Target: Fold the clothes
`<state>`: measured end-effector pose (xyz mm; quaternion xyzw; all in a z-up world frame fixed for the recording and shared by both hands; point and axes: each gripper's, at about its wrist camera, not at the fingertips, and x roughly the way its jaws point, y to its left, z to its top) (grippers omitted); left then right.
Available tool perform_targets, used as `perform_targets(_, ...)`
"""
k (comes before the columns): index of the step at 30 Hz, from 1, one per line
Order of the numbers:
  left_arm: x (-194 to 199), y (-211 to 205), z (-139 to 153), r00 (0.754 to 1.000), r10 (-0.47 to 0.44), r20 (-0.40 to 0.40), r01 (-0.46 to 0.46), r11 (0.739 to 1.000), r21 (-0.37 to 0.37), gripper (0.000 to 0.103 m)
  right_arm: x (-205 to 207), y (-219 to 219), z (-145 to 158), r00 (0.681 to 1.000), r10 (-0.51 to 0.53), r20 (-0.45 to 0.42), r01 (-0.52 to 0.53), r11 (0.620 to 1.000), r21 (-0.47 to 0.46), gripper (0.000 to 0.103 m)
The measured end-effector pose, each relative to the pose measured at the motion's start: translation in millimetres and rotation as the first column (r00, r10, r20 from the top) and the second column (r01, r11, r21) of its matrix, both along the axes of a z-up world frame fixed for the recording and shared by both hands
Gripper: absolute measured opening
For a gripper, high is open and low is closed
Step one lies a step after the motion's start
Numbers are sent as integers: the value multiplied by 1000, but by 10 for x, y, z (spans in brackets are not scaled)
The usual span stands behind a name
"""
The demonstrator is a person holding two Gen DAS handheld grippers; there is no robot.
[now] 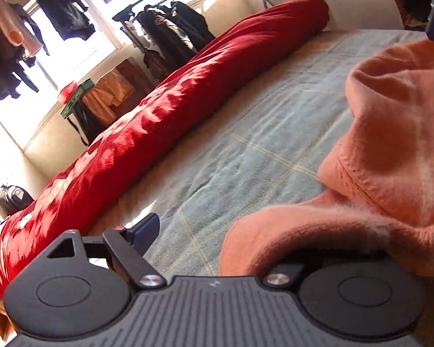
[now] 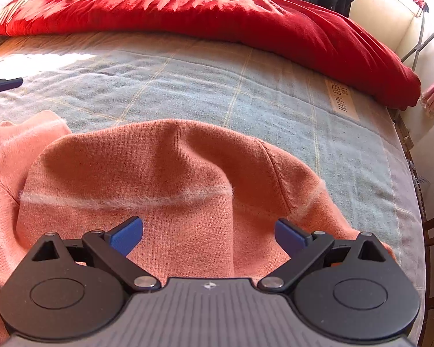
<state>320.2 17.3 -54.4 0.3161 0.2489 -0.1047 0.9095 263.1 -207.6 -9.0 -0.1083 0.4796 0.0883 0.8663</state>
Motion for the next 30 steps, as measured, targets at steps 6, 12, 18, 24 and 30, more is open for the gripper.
perform_targets(6, 104, 411, 224, 969, 229, 89, -225, 973, -54, 84, 37, 42, 43, 1000, -13, 17, 13, 1000, 0, 100)
perform_targets(12, 247, 912, 396, 903, 416, 108, -408, 909, -83, 84, 76, 109, 62, 999, -28, 27, 28, 1000, -2, 100)
perform_targets(18, 307, 1327, 495, 853, 508, 121, -504, 861, -66, 85, 116, 220, 97, 999, -18, 36, 19, 1000, -14, 100)
perform_targets(24, 371, 1671, 444, 804, 589, 80, -586, 808, -56, 85, 185, 294, 117, 999, -23, 46, 24, 999, -25, 100)
perform_targets(30, 392, 1661, 207, 841, 535, -74, -538, 842, -25, 84, 225, 355, 36, 999, -34, 13, 34, 999, -11, 100)
